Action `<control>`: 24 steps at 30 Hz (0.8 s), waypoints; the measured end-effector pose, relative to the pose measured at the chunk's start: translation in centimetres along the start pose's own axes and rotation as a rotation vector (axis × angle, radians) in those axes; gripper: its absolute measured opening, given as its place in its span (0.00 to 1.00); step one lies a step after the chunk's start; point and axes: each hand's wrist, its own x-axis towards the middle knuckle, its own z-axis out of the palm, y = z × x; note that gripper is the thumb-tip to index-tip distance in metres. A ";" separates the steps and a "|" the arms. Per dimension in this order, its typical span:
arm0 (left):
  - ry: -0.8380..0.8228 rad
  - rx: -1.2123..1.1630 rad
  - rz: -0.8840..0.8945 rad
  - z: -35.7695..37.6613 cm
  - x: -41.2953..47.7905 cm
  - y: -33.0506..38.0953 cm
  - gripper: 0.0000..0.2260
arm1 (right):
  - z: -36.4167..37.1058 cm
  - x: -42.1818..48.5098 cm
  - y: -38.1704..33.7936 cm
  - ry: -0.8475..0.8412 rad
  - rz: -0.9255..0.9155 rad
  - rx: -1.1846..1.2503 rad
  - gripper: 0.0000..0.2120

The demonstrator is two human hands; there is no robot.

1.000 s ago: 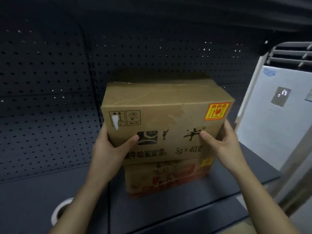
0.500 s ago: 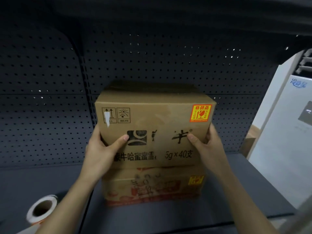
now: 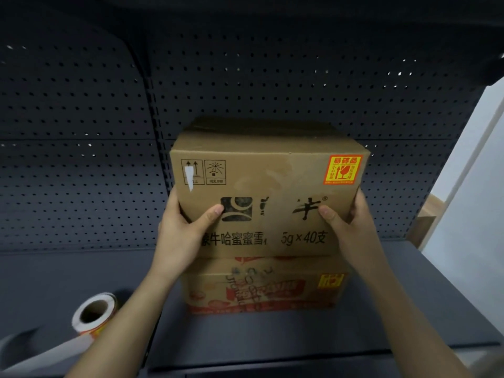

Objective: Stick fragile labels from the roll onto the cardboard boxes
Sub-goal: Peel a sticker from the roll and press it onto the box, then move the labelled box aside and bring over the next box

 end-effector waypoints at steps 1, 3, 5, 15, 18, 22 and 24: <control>0.004 0.006 0.002 0.0 0.0 -0.1 0.29 | 0.0 -0.1 -0.1 0.003 0.002 -0.007 0.26; 0.012 0.028 0.008 -0.1 0.0 -0.1 0.29 | -0.1 -0.3 -0.4 0.012 0.011 -0.018 0.26; 0.020 0.056 0.018 -0.1 -0.2 0.0 0.28 | 0.0 -0.7 -1.0 0.033 0.021 -0.031 0.27; 0.123 0.321 0.061 -3.5 -2.6 -0.1 0.28 | 0.8 -4.4 -3.7 0.294 -0.432 -0.375 0.18; 0.163 0.477 0.081 -5.5 -4.4 -0.2 0.24 | 2.8 -5.5 -3.9 0.123 -0.556 -0.421 0.17; 0.219 0.693 0.064 -9.3 -7.5 -0.8 0.19 | 7.6 -7.0 -4.4 -0.098 -0.687 -0.374 0.15; 0.254 0.773 0.018 -11.7 -9.2 -1.2 0.20 | 10.6 -8.0 -4.8 -0.210 -0.716 -0.321 0.15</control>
